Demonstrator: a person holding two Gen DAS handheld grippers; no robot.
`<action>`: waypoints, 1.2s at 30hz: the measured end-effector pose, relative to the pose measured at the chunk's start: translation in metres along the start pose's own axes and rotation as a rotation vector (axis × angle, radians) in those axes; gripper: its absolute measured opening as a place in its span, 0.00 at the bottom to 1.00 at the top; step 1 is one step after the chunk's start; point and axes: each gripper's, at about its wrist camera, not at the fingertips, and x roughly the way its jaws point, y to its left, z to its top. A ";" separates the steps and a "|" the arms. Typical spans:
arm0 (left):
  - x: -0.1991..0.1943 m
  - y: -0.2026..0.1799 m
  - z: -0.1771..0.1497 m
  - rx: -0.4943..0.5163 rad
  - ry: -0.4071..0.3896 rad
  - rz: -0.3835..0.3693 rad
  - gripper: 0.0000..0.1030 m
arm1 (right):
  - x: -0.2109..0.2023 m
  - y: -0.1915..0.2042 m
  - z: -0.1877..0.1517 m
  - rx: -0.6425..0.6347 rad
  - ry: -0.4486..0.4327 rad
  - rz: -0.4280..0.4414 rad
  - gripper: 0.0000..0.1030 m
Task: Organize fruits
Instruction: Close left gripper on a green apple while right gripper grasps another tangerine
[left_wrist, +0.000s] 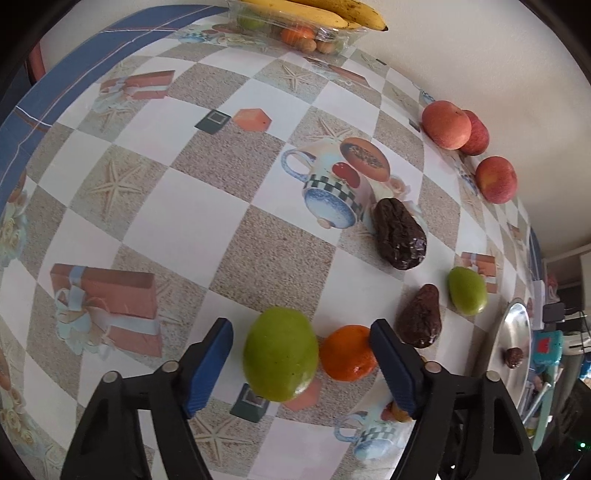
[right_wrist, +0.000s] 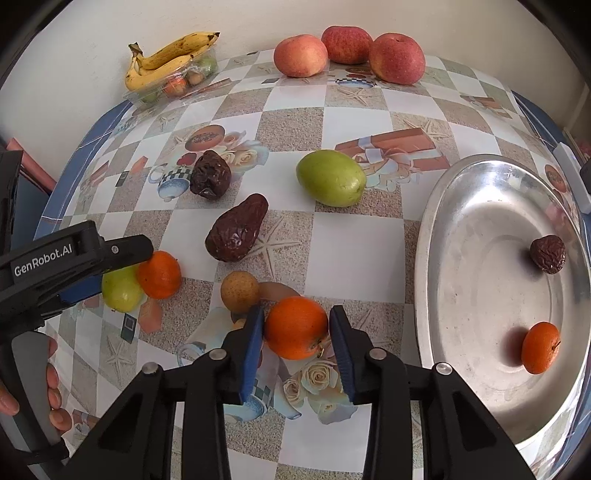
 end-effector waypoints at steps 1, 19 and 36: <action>0.000 0.000 0.001 -0.007 0.004 -0.012 0.72 | 0.000 0.000 0.000 0.002 0.001 0.001 0.36; -0.006 0.031 0.003 -0.175 -0.007 0.000 0.62 | 0.000 -0.003 0.000 0.020 0.009 0.016 0.36; -0.014 0.027 0.003 -0.146 -0.038 0.042 0.41 | -0.004 -0.012 0.001 0.046 0.009 -0.013 0.35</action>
